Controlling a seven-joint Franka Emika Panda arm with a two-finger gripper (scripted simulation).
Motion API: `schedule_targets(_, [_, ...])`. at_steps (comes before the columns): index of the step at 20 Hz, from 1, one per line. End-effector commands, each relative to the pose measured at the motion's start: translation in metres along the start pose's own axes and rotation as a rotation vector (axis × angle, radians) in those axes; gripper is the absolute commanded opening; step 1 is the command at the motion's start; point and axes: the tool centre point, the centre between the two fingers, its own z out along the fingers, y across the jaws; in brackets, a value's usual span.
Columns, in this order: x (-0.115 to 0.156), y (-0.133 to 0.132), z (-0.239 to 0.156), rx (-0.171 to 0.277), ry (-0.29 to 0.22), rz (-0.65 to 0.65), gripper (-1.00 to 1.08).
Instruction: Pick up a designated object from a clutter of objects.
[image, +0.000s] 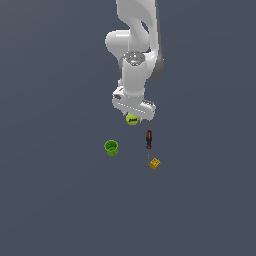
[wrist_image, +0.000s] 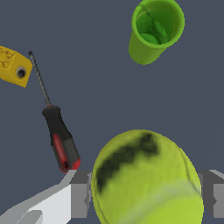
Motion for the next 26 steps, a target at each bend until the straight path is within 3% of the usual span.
schedule_targets(1, [0.004,0.007,-0.02,0.001,0.0,0.0,-1.0])
schedule_targets(26, [0.044,0.073,-0.221,-0.001,0.0,0.002,-1.0])
